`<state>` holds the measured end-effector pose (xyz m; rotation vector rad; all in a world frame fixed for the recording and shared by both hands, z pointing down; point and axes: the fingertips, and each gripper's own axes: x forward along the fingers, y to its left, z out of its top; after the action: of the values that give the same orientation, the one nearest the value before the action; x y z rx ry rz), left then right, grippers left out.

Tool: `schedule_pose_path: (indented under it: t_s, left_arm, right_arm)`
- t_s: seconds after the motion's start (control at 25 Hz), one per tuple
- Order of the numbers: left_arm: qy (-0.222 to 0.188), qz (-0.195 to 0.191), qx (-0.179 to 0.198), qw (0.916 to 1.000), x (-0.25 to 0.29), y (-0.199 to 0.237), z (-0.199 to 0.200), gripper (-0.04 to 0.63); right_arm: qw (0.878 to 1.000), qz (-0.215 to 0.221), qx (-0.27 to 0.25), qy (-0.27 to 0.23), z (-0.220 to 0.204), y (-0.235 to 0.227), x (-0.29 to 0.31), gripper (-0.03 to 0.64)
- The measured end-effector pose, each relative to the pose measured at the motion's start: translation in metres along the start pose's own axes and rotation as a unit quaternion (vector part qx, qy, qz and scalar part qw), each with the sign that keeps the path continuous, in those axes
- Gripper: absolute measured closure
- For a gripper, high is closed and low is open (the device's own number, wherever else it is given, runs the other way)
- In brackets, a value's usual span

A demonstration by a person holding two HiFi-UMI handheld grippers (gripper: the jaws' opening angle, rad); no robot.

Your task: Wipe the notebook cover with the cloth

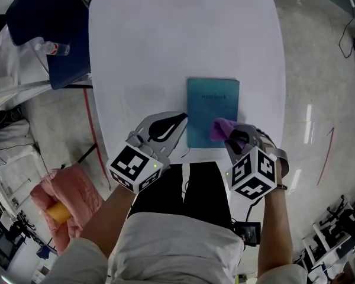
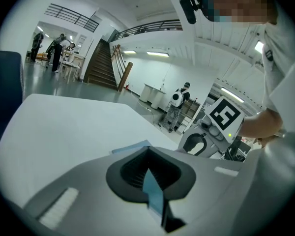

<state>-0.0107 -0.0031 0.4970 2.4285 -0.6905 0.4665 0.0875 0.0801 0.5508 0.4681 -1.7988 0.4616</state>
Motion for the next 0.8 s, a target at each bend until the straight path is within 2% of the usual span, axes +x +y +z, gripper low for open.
schedule_pose_path:
  t_s: [0.8]
  left_arm:
    - [-0.009, 0.02, -0.017, 0.9996, -0.001, 0.03, 0.014, 0.595]
  right_arm:
    - [0.999, -0.037, -0.033, -0.015, 0.049, -0.058, -0.003, 0.512]
